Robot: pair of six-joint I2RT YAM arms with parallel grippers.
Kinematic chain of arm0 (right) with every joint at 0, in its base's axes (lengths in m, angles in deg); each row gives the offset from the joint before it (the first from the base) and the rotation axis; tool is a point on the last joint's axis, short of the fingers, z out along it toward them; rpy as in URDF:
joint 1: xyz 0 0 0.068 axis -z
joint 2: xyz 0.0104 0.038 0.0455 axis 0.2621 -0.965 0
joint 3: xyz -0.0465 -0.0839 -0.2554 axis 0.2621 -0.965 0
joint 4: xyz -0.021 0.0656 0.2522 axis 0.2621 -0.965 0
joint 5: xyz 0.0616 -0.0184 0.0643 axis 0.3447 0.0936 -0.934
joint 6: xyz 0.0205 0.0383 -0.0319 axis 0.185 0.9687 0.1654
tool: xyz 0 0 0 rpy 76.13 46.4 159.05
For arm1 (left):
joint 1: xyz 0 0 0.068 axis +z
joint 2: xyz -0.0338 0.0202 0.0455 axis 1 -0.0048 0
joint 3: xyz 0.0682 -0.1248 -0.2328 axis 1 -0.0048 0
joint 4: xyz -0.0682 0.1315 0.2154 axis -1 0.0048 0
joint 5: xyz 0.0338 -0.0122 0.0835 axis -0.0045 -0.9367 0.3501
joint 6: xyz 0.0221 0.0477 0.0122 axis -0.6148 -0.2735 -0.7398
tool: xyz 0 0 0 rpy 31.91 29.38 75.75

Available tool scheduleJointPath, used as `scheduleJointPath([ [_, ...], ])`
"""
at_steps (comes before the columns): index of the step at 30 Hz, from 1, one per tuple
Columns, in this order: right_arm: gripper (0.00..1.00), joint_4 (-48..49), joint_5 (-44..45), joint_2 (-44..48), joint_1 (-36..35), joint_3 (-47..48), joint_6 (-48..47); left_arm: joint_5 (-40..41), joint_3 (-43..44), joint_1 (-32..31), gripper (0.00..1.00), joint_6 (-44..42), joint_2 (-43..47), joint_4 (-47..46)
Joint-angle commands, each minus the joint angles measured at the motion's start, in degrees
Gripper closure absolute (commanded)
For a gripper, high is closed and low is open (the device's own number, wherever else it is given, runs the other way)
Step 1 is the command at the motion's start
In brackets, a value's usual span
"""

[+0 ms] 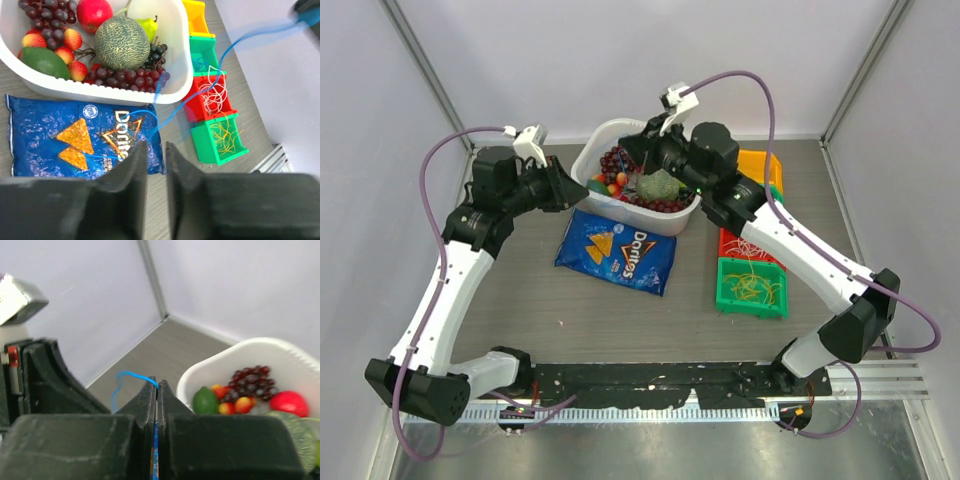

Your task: Untangle the cables

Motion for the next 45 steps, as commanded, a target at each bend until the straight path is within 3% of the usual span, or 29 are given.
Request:
scheduleJointPath([
  [1,0.99,0.3,12.5,5.8,1.8,6.3,-5.8,0.3,2.7,0.4,0.69,1.7,-1.0,-0.8],
  [5,0.99,-1.1,15.7,8.0,5.4,6.8,-10.4,0.5,3.3,0.4,0.47,1.3,-0.7,-2.2],
  [10,0.99,-2.9,15.1,10.0,14.3,6.5,-12.5,0.5,4.2,0.4,0.39,0.9,-1.0,-1.0],
  [18,0.99,-6.9,12.4,11.1,25.0,4.7,-18.2,-1.3,6.3,0.4,0.38,-1.3,-1.8,0.8],
  [23,0.99,-6.3,10.8,12.4,30.0,-2.3,-18.6,-1.8,7.5,0.4,0.38,-1.3,-2.5,1.0],
  [36,0.99,-2.0,9.3,11.3,34.0,-15.4,-15.8,-1.3,9.3,0.4,0.37,-2.6,-4.6,1.2],
  [45,0.99,0.0,6.2,11.7,36.4,-17.4,-14.9,-1.3,10.1,0.4,0.37,-2.9,-5.3,1.4],
])
